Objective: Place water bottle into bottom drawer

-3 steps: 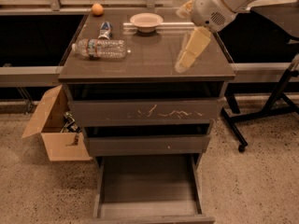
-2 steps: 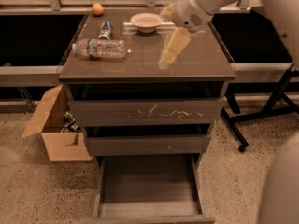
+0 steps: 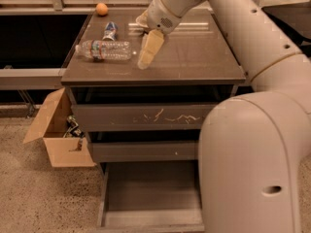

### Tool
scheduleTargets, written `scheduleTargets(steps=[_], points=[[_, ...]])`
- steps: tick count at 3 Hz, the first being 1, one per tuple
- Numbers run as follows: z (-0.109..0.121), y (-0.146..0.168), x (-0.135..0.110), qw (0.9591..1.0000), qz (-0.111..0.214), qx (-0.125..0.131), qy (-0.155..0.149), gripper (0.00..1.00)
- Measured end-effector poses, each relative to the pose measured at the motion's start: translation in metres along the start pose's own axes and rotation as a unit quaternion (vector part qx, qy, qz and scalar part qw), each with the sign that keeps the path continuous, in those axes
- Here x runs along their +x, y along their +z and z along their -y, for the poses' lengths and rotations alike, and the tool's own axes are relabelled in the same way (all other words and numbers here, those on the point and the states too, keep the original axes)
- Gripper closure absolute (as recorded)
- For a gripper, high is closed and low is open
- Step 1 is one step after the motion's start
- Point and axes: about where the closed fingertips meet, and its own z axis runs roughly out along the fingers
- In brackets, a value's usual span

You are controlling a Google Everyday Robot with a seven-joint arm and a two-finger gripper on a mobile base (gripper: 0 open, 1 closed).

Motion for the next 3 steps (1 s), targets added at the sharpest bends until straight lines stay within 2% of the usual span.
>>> scheduleTargets(steps=[1,3], points=[[0.016,0.030,-0.013,1.0000,-0.004,-0.005,-0.005,0.00],[0.039,0.070,-0.026,0.9997,0.015,0.006,0.019,0.00]])
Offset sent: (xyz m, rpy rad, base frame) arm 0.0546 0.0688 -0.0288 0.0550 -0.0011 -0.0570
